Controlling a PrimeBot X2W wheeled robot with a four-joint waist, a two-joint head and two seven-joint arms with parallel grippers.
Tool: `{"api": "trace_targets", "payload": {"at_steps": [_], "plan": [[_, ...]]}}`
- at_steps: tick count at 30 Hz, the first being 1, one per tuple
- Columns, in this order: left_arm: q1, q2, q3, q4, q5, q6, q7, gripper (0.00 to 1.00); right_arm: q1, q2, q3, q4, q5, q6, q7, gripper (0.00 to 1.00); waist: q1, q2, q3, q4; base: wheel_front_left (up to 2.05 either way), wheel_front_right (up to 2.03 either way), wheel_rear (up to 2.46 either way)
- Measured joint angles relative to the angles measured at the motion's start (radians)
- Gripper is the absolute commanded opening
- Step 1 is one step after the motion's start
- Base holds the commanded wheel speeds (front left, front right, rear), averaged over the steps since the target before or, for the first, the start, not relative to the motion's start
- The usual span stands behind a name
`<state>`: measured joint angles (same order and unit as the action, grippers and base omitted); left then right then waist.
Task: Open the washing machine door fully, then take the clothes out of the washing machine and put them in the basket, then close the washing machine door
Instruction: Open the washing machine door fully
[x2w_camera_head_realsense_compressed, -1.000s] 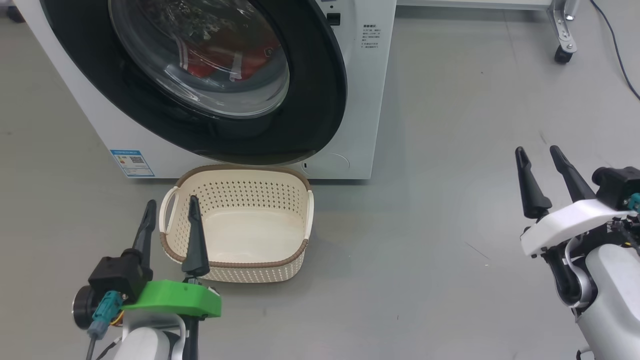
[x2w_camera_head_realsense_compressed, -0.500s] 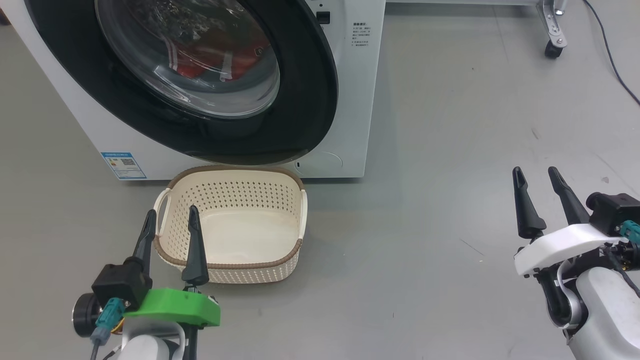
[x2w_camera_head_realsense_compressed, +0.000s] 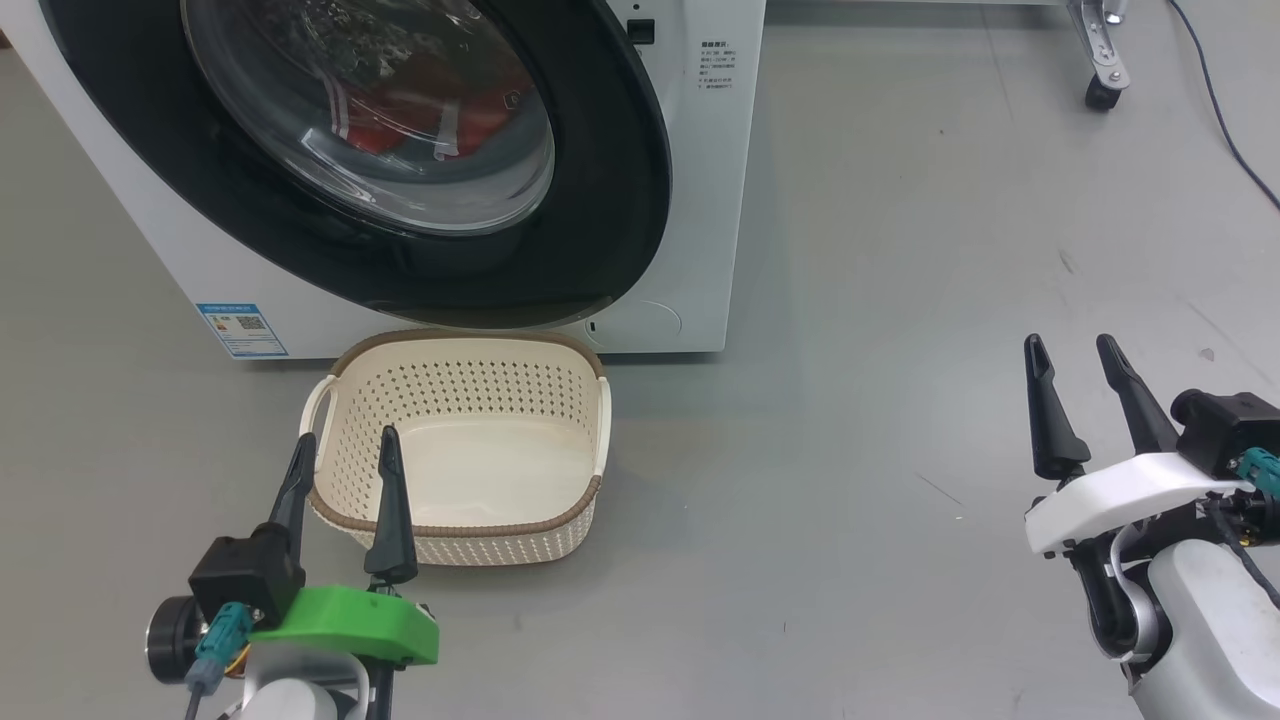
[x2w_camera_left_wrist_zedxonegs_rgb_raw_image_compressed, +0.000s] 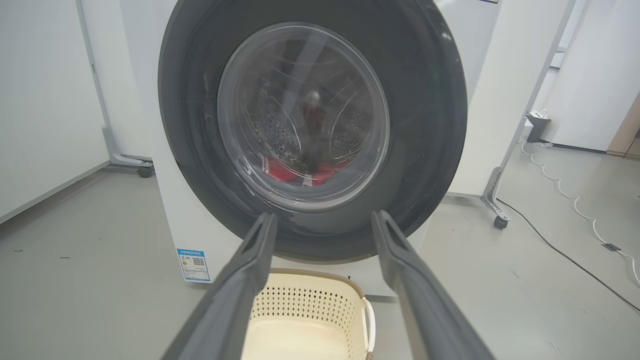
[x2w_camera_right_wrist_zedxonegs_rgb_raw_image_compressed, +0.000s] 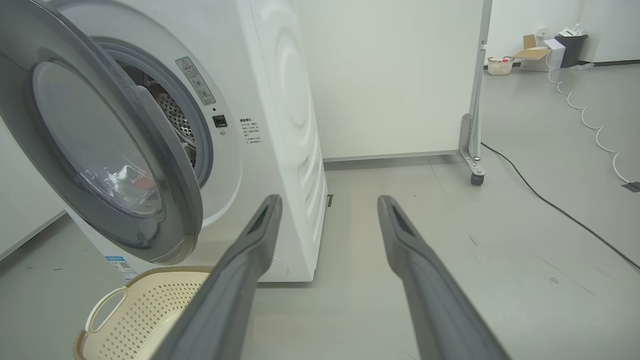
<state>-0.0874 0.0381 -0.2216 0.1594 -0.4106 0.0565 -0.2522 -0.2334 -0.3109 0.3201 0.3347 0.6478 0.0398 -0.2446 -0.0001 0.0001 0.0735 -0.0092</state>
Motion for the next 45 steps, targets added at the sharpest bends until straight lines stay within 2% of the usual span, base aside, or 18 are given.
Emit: {"api": "trace_targets", "payload": {"at_steps": [19,30,36,45], "plan": [[0.001,0.000,-0.018,0.009,0.000,-0.010,0.000,1.00,0.020,0.003,-0.045,-0.034,-0.017,-0.006,0.000,1.00,0.0000,0.0000,0.010,0.011,0.00,0.00,0.00],[-0.002,0.000,-0.060,-0.005,-0.002,-0.010,0.000,1.00,-0.020,-0.017,-0.060,-0.048,0.002,0.021,0.003,1.00,0.0000,0.0000,0.066,0.046,0.00,0.00,0.00],[-0.028,0.001,-0.086,-0.013,-0.002,-0.010,0.000,1.00,-0.113,-0.035,-0.083,-0.048,0.059,0.041,0.059,1.00,0.0000,0.0000,0.112,0.070,0.00,0.00,0.00],[-0.076,0.001,-0.135,-0.019,-0.022,-0.009,0.000,1.00,-0.255,-0.022,-0.162,-0.035,0.251,0.055,0.178,1.00,0.0000,0.0000,0.172,0.131,0.00,0.00,0.00]]}}
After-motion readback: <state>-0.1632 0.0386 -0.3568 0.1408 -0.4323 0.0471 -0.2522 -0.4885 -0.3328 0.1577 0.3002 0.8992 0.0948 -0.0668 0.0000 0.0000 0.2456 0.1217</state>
